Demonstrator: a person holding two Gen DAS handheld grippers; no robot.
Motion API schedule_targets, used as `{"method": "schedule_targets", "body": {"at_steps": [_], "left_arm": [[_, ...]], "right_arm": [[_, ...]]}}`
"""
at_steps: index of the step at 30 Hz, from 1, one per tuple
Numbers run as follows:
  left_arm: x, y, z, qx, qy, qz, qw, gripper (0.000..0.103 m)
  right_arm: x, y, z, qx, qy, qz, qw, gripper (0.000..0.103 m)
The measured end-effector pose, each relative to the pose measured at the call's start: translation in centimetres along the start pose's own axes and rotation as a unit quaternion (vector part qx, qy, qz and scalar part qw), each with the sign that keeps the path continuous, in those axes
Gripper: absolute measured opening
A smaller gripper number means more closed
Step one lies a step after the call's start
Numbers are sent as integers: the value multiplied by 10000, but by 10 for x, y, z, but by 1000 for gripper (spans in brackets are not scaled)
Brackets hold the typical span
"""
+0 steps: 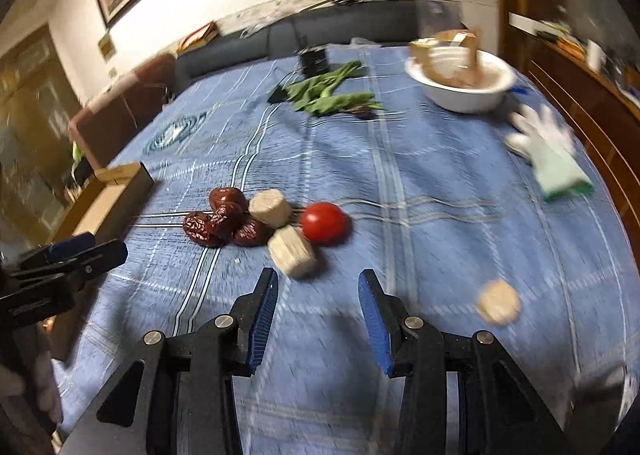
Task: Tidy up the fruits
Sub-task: 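Reach the left tool to a red date while the right tool grasps a pale chunk, then carry the red date and pale chunk into the tray and release them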
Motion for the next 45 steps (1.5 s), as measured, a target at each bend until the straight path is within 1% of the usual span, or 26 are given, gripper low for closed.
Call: {"method": "schedule_targets", "body": {"at_steps": [4,7,9,13,17,19,22,24,25,26,27,33,38,41,43,45], "left_arm": [[5,-5,-13,71,-29,33,10000,84],[8,-9,-26,150,32,102,9998,84],[6,-11,-35,196,86,93,9997,84],[-4,-15,-55,271,169,-88,9995,84],[-13,-17,-67,301,325,-269,9987,84],[-17,-18,-70,263,412,-389,9980,82],[-24,-19,-76,256,566,-554,9965,74],[-28,-16,-82,349,725,-614,9949,57],[-30,-16,-83,329,724,-670,9946,57],[-32,-15,-82,305,720,-747,9941,48],[-35,-14,-82,299,751,-801,9935,45],[-38,-11,-79,215,878,-756,9930,44],[-40,-10,-74,144,842,-735,9936,44],[-44,-9,-63,41,774,-790,9939,44],[-46,-10,-49,-83,666,-823,9943,44],[-42,-9,-33,-193,622,-757,9950,44]], "right_arm": [[15,-5,-22,162,3,123,9998,45],[21,-6,-30,183,-31,141,9997,45],[22,-7,-33,140,20,157,9998,45],[18,-7,-34,56,-36,135,9999,45],[15,-7,-33,13,-96,99,9999,39],[13,-7,-33,10,-170,49,9998,39],[11,-7,-32,17,-230,-5,9997,39],[9,-6,-32,20,-254,-33,9997,39],[8,-6,-31,23,-259,-50,9996,39],[8,-5,-31,27,-261,-63,9996,39],[8,-5,-31,29,-262,-69,9996,39],[11,-4,-30,-27,-166,34,9999,39],[11,-4,-29,-78,-103,66,9999,38],[12,-4,-26,-175,-63,87,9998,38],[12,-4,-23,-233,-70,86,9997,38],[12,-4,-19,-255,-71,45,9996,38]]}}
Point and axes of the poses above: each gripper's, at about its wrist camera, not at the fingertips, and z roughly against the way its jaws point, x to its left, y to its underside, the point moved 6 cm from there along -z, roughly the way its jaws point, and after that the axes turned 11 degrees about y, right-handed, at the moved point
